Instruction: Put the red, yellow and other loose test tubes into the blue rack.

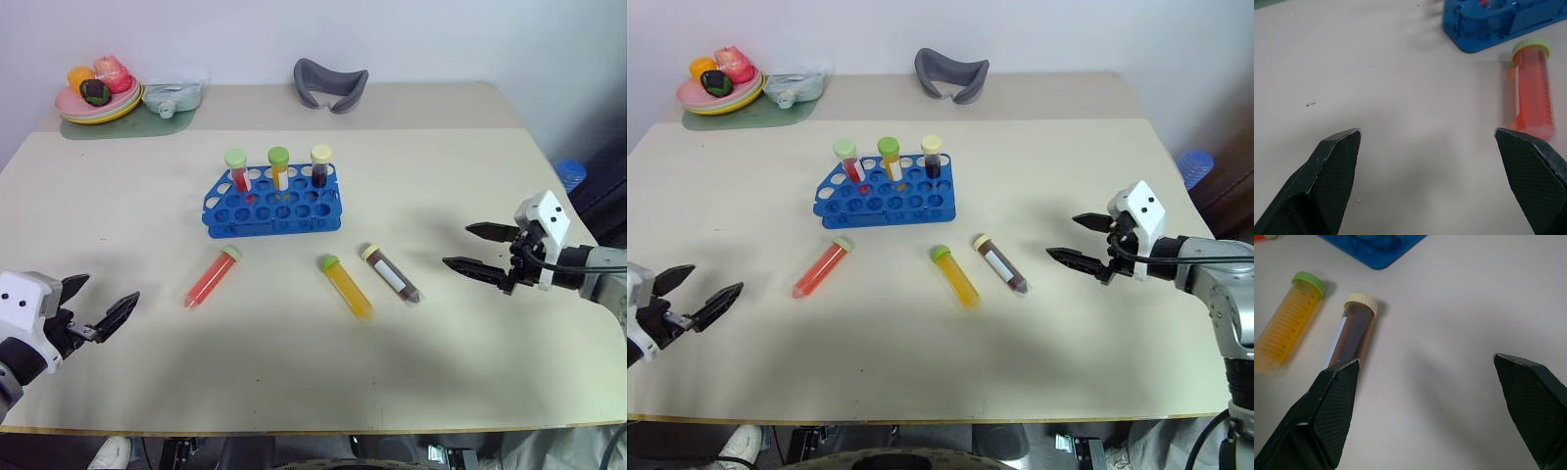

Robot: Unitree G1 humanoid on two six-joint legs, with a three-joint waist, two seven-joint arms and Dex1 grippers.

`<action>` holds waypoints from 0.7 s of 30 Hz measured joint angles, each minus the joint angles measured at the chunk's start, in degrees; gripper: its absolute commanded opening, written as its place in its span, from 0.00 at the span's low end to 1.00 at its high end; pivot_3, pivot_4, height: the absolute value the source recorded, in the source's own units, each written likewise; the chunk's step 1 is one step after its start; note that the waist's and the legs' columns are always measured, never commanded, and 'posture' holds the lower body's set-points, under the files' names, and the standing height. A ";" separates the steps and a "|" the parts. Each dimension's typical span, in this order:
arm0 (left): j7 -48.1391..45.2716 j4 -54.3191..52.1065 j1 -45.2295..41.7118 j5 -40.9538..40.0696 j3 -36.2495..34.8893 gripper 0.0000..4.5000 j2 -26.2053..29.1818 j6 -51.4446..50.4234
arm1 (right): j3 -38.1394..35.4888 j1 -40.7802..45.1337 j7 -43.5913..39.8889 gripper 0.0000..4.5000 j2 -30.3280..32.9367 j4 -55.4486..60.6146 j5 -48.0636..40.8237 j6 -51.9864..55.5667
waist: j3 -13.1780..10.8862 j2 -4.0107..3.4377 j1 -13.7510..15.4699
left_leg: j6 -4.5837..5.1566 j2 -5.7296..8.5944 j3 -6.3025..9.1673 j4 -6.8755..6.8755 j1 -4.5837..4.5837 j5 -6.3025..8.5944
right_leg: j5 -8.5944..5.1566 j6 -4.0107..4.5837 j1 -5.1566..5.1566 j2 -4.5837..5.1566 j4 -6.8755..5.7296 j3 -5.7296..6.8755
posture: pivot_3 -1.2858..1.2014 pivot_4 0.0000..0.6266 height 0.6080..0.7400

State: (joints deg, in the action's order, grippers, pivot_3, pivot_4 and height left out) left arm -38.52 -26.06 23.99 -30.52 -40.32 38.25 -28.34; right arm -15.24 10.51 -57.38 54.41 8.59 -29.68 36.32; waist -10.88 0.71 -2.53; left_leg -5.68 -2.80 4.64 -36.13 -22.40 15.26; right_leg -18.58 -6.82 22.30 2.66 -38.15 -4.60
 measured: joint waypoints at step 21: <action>4.72 -10.02 -18.71 -0.87 25.83 0.99 -4.04 -2.74 | -0.43 3.71 -0.50 1.00 7.57 9.68 -5.17 13.65 | 0.04 -0.05 0.32 | 0.00 0.02 0.02 -0.07 -0.04 0.00 | 0.01 -0.02 -0.04 0.01 0.00 0.01 | 0.52 0.24 1.00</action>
State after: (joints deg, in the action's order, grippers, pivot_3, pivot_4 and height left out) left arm -33.80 -36.08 5.28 -31.39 -14.49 34.21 -31.08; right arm -15.67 14.22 -57.88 61.98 18.27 -34.86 49.98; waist -10.84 0.66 -2.21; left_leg -5.69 -2.78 4.66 -36.20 -22.45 15.26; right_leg -18.57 -6.84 22.26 2.67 -38.16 -4.60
